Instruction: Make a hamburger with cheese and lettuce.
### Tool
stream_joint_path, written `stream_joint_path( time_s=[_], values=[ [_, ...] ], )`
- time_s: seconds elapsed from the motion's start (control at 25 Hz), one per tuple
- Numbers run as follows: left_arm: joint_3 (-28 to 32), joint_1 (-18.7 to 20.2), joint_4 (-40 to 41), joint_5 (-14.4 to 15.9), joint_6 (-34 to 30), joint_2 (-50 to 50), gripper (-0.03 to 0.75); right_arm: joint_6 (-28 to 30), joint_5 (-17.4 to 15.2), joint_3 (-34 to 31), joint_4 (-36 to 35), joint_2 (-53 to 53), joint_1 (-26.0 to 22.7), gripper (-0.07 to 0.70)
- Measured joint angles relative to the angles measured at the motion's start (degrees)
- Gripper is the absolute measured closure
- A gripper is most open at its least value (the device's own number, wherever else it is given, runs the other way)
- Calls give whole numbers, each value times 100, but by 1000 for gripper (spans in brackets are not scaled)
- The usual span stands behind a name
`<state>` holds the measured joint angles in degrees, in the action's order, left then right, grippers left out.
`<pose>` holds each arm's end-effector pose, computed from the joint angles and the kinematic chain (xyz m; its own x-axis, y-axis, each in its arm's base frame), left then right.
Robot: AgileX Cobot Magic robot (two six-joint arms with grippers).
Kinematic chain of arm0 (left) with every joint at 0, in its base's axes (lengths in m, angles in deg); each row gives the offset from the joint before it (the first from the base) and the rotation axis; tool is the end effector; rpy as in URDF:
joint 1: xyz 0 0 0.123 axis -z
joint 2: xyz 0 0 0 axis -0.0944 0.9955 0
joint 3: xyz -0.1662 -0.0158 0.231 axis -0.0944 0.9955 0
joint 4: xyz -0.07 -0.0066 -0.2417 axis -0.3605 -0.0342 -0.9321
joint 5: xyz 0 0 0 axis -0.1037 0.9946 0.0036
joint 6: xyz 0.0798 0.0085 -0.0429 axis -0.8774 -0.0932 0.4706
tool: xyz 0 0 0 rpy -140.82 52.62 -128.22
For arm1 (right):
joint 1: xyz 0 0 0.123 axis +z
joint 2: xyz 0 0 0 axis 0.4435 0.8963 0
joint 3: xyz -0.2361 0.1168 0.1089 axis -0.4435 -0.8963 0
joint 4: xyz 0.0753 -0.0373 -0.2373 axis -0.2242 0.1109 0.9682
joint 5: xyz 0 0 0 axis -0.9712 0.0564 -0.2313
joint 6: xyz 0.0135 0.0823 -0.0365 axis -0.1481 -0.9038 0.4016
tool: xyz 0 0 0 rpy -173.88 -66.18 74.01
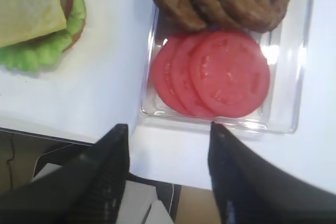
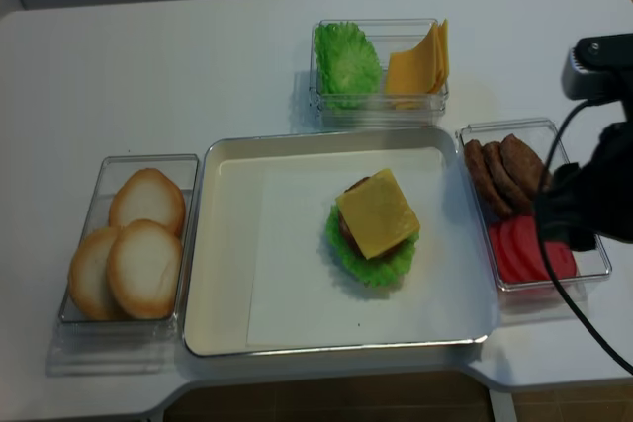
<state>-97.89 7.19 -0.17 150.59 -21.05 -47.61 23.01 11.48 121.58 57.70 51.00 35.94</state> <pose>-0.0122 -0.0007 0.2650 -0.5483 -0.0742 -0.8330 -0.0089 0.9965 -0.0829 0.2044 0.0484 0.3155 -0.8859 -0.1611 -0.4350 -0.2387 0.9624 0.1297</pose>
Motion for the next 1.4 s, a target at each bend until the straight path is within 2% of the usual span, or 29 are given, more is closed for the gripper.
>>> stream_joint_path(
  time_s=[0.32,0.72,1.04,1.4],
  values=[
    [0,0,0,0,0,0,239,-440,-413,0,213,-1193,0,260],
    [0,0,0,0,0,0,239,-866,-1217,0,506,-2701,0,260],
    [0,0,0,0,0,0,239,-914,-1308,-62,546,-3938,0,261],
    [0,0,0,0,0,0,239,-1008,-1364,-1285,559,-5988,0,264]
  ],
)
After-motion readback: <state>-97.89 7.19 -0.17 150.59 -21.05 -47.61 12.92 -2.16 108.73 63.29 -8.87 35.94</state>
